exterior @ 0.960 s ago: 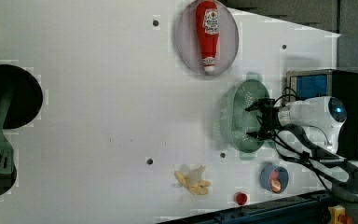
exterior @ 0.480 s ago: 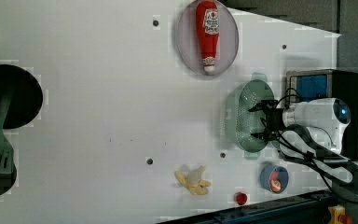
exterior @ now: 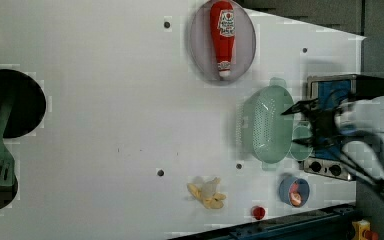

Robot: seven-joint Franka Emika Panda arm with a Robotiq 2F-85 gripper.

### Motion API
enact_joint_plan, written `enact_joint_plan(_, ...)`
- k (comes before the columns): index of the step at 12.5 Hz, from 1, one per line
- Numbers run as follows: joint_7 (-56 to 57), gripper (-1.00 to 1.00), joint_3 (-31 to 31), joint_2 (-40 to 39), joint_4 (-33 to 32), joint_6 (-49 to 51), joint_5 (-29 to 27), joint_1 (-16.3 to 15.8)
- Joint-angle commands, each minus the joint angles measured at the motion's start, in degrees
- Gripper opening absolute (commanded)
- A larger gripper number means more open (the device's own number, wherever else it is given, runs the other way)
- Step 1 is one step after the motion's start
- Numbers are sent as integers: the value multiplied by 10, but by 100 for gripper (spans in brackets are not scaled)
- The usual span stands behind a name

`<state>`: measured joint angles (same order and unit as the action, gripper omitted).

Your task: Drag strainer left to right.

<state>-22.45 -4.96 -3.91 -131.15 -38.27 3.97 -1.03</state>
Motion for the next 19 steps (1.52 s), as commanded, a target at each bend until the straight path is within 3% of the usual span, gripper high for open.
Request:
enact_joint_plan(1,170,100,-5,82,78,94,4,5)
enact_joint_plan(6,269,100,-1,158,217,339,-9,4)
enact_joint_plan(8,282,100,2,163,258,393,-4,3)
enact_joint_plan(19,289,100,1,149,271,401,-4,3)
